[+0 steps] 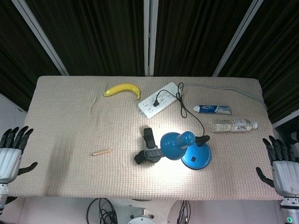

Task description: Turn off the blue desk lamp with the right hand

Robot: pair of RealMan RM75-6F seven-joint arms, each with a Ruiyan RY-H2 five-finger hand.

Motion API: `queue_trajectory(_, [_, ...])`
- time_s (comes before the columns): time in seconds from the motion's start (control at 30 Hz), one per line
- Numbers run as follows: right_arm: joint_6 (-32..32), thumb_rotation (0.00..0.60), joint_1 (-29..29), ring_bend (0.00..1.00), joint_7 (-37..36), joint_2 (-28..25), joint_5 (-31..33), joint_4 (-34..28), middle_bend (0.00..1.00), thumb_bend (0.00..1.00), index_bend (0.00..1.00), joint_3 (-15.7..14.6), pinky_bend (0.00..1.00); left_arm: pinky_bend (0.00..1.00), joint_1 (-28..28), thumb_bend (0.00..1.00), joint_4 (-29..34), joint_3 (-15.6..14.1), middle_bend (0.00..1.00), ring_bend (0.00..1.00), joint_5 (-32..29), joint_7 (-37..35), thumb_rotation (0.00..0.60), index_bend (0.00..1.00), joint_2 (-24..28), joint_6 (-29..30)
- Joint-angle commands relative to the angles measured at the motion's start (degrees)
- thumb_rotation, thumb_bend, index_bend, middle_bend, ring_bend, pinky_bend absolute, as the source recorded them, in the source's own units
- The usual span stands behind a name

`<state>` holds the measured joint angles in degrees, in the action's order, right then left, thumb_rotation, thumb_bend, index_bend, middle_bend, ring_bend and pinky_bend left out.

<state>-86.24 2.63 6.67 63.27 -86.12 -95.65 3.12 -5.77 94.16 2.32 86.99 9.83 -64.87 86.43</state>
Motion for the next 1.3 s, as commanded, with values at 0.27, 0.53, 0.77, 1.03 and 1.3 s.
queue_trajectory(0.27, [0.25,0.600,-0.24,0.00,-0.55,0.13,0.17,0.71,0.00,0.22,0.00,-0.31,0.00,0.00,0.16,0.05,0.27,-0.21,0.04,0.00,0.58,0.02,0.600,0.07,0.26,0.30])
queue_trajectory(0.53, [0.18,0.600,-0.23,0.00,-1.16,-0.23,-0.32,1.06,0.00,0.22,0.00,-0.37,0.00,0.00,0.03,0.05,1.13,-0.03,0.04,0.00,0.54,0.53,0.600,0.07,0.52,0.22])
queue_trajectory(0.77, [-1.02,0.600,-0.16,0.12,-3.00,0.25,-1.30,2.28,0.07,0.22,0.00,0.13,0.19,0.00,0.07,0.05,0.80,-0.20,0.04,0.00,0.13,0.87,0.600,0.07,-0.02,-0.23])
queue_trajectory(1.03, [7.42,0.600,2.23,0.90,0.39,-3.13,0.18,-2.92,0.89,0.11,0.00,-2.19,0.85,0.00,0.11,0.05,0.81,-0.41,0.04,0.00,0.11,1.36,0.600,0.06,-0.20,-0.46])
queue_trajectory(1.3, [18.21,0.600,7.19,1.00,9.45,-4.35,0.16,-9.25,0.97,0.38,0.00,-4.68,0.96,0.00,0.20,0.05,0.29,-0.57,0.04,0.00,-0.17,1.08,0.600,0.06,-0.48,-0.76])
